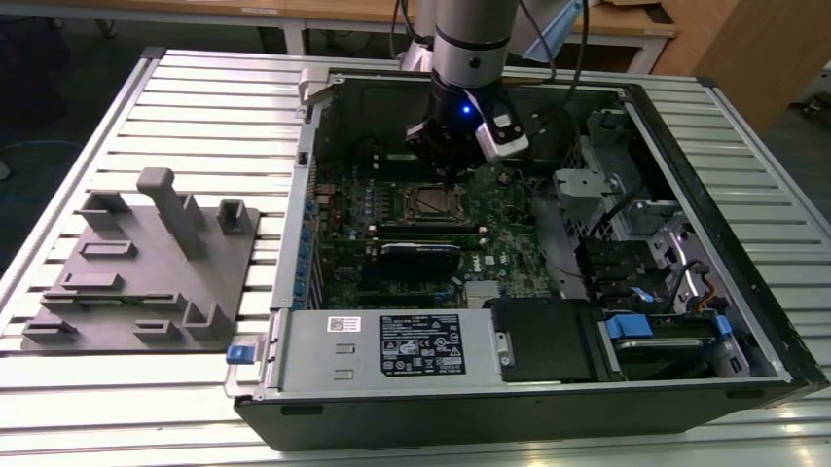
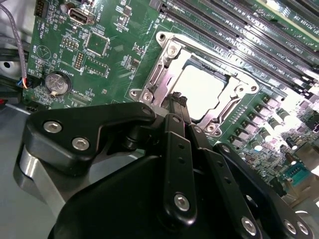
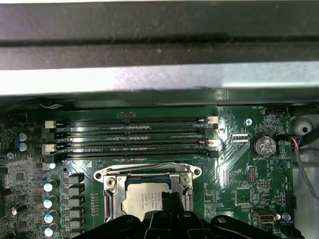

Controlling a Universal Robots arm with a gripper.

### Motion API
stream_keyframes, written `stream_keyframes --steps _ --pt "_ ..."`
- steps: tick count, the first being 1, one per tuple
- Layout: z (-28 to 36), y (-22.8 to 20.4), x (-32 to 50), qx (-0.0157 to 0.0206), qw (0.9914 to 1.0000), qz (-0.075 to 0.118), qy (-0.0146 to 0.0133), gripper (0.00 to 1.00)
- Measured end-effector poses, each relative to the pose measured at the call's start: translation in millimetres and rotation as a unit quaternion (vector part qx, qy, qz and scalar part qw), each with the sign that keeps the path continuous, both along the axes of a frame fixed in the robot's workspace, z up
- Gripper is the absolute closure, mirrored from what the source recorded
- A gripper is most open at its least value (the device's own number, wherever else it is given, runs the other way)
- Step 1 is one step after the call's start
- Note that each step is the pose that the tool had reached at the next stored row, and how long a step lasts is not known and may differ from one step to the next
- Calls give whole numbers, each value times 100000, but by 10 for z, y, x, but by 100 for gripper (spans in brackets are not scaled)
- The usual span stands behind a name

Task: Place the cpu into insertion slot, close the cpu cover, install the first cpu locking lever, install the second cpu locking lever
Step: 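Install the second cpu locking lever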

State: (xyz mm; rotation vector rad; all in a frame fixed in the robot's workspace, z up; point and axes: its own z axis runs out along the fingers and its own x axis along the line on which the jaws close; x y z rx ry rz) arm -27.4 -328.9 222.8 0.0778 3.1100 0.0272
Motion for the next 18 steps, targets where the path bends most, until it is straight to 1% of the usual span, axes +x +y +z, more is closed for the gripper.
stream_keyframes --steps 3,7,13,18 --pt "-2 -4 -1 -79 100000 -11 -7 90" --pt "-2 -22 0 -122 100000 -9 -11 90" --pt "-1 -34 0 -492 99999 -4 5 90" --pt "-3 -33 0 -503 99999 -5 -5 90"
